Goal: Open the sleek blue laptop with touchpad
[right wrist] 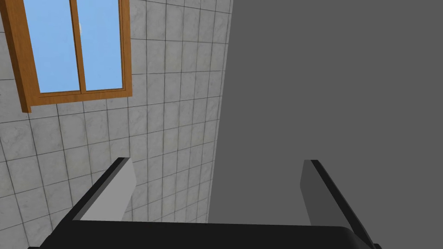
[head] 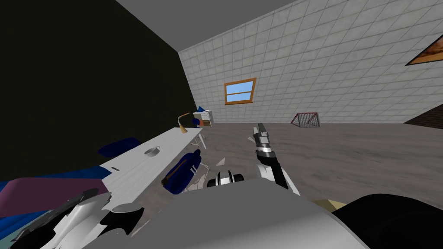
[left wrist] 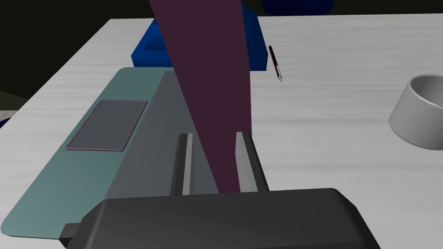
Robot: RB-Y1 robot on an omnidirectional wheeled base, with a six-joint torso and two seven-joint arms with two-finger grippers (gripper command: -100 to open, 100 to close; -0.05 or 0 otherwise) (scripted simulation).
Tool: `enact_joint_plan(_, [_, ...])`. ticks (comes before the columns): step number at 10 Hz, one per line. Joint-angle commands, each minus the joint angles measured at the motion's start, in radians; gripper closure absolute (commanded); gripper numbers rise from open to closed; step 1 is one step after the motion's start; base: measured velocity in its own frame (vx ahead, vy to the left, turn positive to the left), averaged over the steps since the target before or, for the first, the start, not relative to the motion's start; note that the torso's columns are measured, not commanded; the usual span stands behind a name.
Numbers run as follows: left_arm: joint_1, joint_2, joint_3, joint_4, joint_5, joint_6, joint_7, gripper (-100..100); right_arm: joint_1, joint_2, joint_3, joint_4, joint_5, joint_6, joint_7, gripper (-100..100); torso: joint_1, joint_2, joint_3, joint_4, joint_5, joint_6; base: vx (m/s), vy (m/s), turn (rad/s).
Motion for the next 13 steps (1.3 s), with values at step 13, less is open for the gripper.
enact_joint_plan(13, [-0.058, -0.173, 0.037, -0.060, 0.160, -0.093, 0.149, 100, 0.000, 0.000, 0.000, 0.000, 0.000, 0.000, 0.000, 0, 0.000, -0.004, -0.001, -0.002, 0.006, 0.012, -0.100, 0.056, -0.049])
